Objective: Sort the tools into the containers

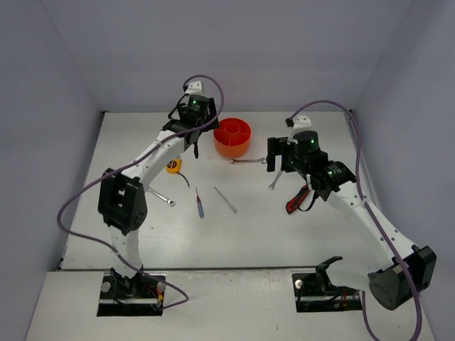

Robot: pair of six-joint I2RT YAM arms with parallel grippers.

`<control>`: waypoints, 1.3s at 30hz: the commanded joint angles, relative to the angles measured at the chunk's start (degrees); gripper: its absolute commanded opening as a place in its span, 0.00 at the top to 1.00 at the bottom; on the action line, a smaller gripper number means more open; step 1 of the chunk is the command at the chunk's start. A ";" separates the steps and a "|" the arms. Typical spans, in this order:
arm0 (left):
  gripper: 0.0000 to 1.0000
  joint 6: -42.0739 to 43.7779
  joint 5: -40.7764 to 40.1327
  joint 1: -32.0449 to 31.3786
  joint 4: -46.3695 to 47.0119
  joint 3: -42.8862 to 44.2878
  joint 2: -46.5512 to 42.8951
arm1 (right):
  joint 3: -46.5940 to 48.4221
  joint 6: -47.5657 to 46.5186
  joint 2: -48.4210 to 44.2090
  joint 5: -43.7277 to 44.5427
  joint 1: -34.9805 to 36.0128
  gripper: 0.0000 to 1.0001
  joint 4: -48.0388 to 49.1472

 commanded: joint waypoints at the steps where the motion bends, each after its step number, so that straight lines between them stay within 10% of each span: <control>1: 0.35 0.44 -2.46 0.46 -12.93 -2.72 -11.30 | 2.49 0.96 1.18 -0.75 -0.35 0.06 2.61; 15: 0.43 -9.75 17.60 -0.35 -27.17 -25.00 -13.05 | -0.44 3.98 2.12 0.22 -0.38 0.08 2.50; 39: 0.58 -11.17 22.20 -0.34 -27.65 -22.48 -0.99 | -4.29 4.93 -1.61 0.37 -0.38 0.08 2.58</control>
